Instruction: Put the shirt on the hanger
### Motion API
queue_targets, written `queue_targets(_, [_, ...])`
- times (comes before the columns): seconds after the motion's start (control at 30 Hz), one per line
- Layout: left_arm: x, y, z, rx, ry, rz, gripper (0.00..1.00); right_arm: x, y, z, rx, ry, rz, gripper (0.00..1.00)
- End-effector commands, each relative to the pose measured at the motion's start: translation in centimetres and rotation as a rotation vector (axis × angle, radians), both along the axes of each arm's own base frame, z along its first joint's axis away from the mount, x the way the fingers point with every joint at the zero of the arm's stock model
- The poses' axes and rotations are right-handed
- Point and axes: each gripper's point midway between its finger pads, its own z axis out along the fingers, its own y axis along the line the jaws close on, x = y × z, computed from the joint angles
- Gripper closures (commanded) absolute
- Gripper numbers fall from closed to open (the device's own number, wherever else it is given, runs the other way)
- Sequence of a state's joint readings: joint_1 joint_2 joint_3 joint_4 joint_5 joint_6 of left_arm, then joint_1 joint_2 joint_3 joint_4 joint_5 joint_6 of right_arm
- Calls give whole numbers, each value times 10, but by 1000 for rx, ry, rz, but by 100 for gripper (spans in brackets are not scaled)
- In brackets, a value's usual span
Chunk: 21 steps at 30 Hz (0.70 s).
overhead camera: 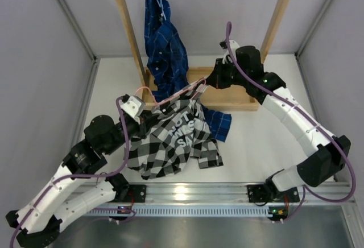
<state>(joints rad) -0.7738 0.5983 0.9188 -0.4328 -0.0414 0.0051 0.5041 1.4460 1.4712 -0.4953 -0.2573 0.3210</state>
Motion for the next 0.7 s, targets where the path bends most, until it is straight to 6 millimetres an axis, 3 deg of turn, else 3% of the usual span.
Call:
queue_targets(0.0, [-16, 10, -16, 78, 48, -31, 100, 52, -62, 55, -68, -266, -294, 100])
queue_targets(0.2, [-8, -3, -31, 163, 132, -52, 100, 7, -56, 100, 56, -413, -209, 100])
queue_targets(0.37, [-19, -16, -14, 176, 147, -155, 100, -11, -68, 131, 54, -529, -215, 100])
queue_targets(0.5, [-33, -23, 8, 125, 111, -242, 100, -11, -66, 128, 42, -519, -204, 100])
queue_targets(0.67, [-42, -27, 50, 3, 9, -281, 100, 11, -79, 105, 14, -452, -327, 100])
